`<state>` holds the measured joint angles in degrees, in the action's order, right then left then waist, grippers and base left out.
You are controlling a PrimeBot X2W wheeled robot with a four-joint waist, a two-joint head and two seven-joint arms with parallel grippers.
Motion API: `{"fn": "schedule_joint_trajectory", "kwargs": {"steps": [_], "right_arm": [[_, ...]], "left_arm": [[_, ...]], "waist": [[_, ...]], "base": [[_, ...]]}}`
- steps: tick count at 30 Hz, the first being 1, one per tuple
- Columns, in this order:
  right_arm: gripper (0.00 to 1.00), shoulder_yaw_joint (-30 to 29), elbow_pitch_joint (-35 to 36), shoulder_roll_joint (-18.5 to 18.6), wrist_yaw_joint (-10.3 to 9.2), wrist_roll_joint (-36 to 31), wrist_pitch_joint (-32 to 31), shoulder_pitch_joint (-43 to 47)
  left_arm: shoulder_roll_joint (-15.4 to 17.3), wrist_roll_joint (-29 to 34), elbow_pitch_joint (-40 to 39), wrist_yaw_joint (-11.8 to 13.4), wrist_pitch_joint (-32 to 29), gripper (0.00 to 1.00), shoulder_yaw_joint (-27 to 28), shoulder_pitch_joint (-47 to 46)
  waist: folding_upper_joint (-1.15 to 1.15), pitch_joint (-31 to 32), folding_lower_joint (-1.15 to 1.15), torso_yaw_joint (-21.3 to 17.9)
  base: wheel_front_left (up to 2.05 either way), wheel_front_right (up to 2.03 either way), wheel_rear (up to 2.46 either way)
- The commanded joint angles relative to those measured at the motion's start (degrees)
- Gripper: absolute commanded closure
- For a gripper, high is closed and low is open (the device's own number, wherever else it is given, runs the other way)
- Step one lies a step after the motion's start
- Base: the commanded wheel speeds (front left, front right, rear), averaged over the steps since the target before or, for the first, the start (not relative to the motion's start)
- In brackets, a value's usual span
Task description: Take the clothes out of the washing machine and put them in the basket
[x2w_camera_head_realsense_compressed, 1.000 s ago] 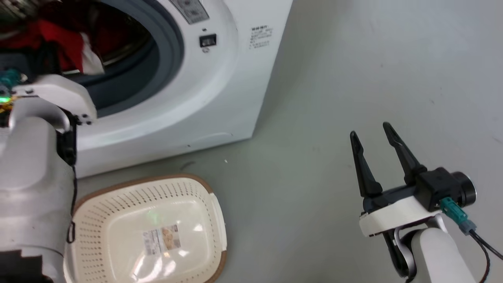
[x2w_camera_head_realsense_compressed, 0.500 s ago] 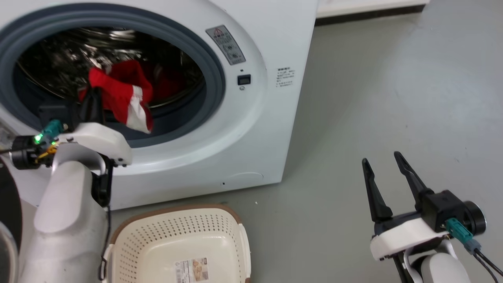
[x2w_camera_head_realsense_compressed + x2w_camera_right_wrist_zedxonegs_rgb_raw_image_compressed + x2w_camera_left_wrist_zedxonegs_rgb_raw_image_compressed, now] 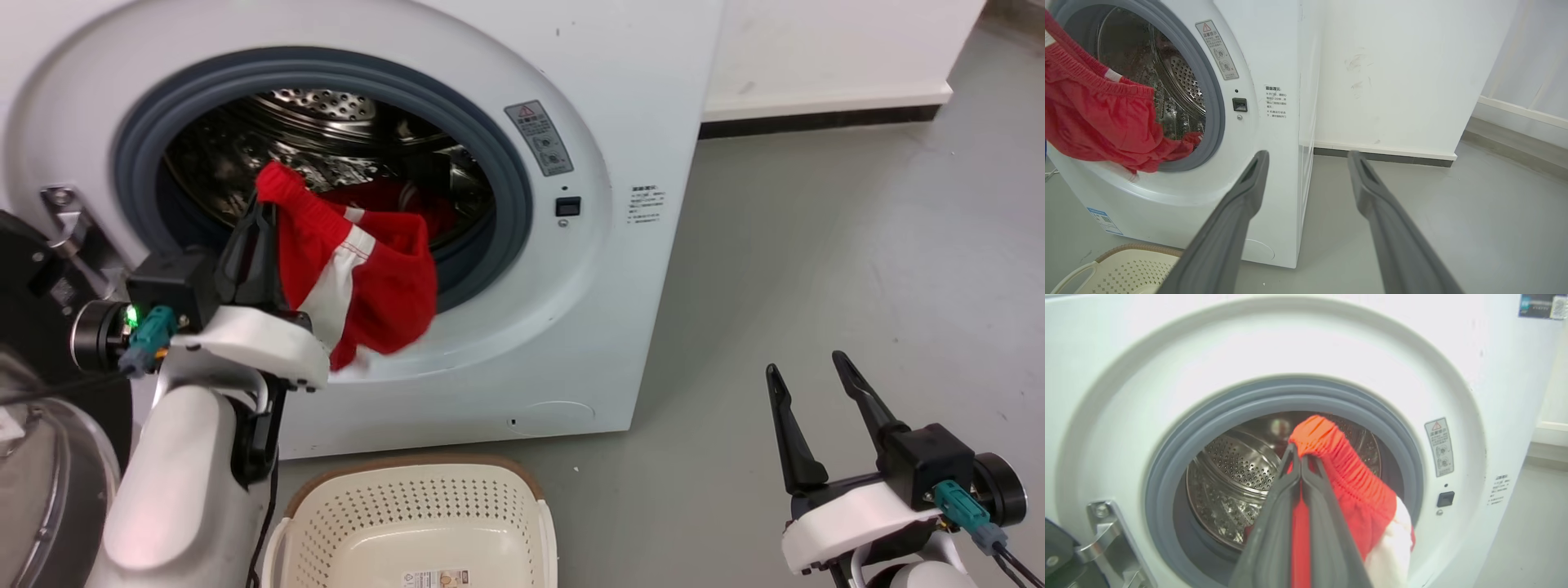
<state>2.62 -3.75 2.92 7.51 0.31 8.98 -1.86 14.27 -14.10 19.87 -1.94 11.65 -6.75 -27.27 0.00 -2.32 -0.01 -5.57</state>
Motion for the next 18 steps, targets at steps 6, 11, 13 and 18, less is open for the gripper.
{"fn": "schedule_joint_trajectory", "kwargs": {"steps": [6,11,13,18], "right_arm": [[0.00,0.06,1.25,-0.08,-0.04,-0.52,-0.87,1.58],[0.00,0.50,1.50,-0.08,-0.04,-0.52,-1.16,1.79],[0.00,0.63,1.70,-0.08,-0.04,-0.58,-1.26,1.63],[0.00,1.14,2.15,-0.08,-0.04,-0.68,-1.16,0.11]], "left_arm": [[0.45,0.27,-14.92,2.56,-4.36,1.00,-0.34,8.99],[0.85,0.06,-23.89,4.78,-9.05,1.00,-0.52,17.35],[0.65,-0.37,-24.91,5.50,-10.57,1.00,-0.48,20.69],[-1.28,-2.33,-21.81,6.82,-11.62,1.00,-0.77,26.60]], "waist": [[0.00,0.83,0.01,1.61],[0.00,0.56,0.01,2.17],[0.00,0.21,0.01,2.28],[0.00,-1.82,0.01,1.90]], "base": [[0.00,0.00,0.00],[0.00,0.00,0.00],[0.00,0.00,0.00],[0.00,0.00,0.00]]}}
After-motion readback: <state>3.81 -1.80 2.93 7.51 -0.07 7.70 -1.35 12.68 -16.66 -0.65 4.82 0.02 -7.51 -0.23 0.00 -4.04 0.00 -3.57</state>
